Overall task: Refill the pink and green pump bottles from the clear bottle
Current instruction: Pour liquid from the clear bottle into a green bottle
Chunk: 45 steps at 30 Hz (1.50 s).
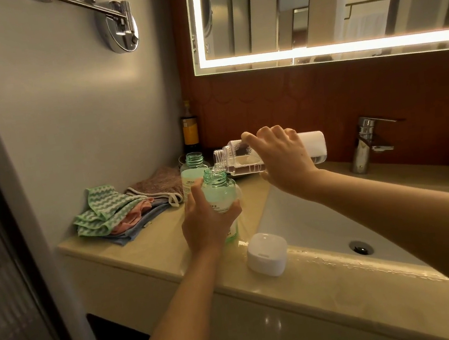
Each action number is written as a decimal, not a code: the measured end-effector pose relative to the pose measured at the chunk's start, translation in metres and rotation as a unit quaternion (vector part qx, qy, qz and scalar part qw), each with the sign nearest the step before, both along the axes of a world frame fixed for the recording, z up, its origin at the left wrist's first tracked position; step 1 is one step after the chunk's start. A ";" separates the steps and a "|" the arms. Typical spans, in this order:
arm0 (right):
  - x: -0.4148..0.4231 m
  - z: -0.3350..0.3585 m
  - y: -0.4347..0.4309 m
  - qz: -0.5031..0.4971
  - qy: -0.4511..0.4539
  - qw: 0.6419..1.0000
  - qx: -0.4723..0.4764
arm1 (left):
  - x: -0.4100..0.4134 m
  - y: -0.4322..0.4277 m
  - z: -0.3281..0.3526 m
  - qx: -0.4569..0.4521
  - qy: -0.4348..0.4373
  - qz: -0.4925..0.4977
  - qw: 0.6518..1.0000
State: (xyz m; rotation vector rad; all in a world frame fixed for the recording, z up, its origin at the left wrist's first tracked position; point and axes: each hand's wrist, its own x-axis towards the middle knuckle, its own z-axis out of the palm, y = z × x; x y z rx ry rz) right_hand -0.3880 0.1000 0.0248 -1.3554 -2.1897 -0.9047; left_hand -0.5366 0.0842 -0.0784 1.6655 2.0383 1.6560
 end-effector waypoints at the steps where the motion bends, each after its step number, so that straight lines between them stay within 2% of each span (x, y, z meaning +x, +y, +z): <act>1: 0.000 0.000 0.000 0.000 -0.001 1.000 0.000 | 0.000 0.000 0.000 0.000 -0.001 0.001 1.000; 36: -0.001 -0.001 0.001 -0.002 0.005 1.000 0.006 | 0.001 0.000 0.000 0.008 -0.003 0.001 1.000; 41: -0.001 -0.003 0.001 0.005 0.029 1.000 -0.002 | 0.000 0.001 -0.002 0.017 0.003 0.000 1.000; 45: -0.001 -0.010 -0.003 0.010 0.085 0.995 -0.045 | -0.004 0.002 0.000 0.000 0.016 -0.012 1.000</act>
